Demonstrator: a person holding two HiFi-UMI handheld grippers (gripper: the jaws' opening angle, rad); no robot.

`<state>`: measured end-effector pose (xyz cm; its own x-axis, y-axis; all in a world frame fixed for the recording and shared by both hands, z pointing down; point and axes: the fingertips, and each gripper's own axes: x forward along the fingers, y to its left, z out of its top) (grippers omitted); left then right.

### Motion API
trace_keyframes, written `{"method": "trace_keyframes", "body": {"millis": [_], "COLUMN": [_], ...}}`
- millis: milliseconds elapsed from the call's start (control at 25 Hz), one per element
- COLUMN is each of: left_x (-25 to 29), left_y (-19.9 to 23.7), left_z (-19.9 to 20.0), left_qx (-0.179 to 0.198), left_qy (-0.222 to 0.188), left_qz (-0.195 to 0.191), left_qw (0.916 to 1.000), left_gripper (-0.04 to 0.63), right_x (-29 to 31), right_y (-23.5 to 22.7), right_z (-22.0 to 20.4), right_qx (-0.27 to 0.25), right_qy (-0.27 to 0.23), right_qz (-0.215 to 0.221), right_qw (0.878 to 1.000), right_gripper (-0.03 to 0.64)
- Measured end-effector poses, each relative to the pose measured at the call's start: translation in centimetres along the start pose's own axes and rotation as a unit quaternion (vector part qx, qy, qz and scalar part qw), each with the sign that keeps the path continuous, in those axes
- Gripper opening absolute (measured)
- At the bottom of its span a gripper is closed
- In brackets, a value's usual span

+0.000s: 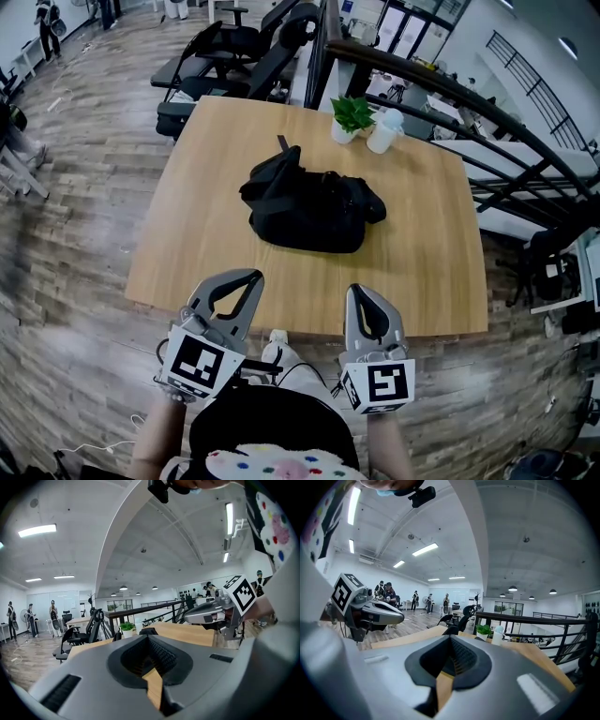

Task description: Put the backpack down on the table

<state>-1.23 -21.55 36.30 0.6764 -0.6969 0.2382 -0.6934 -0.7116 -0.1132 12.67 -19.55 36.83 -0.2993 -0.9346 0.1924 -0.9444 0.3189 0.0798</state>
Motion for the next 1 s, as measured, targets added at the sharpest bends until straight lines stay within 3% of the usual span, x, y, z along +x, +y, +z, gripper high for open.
{"method": "trace_keyframes", "body": {"millis": [1000], "left_x": [0.18], "left_y": [-0.82], "left_z": [-1.09], "left_qx": [0.001], "left_qy": [0.022], "left_qz": [-0.004], "left_qw": [0.9998], "left_gripper": [0.006], "right_x": [-0.69], "right_y": [-0.12], "right_z": [-0.63], "right_qx": [0.005], "right_qy": [0.009], "right_qz": [-0.002], "right_qw": [1.0], "right_gripper": [0.009]}}
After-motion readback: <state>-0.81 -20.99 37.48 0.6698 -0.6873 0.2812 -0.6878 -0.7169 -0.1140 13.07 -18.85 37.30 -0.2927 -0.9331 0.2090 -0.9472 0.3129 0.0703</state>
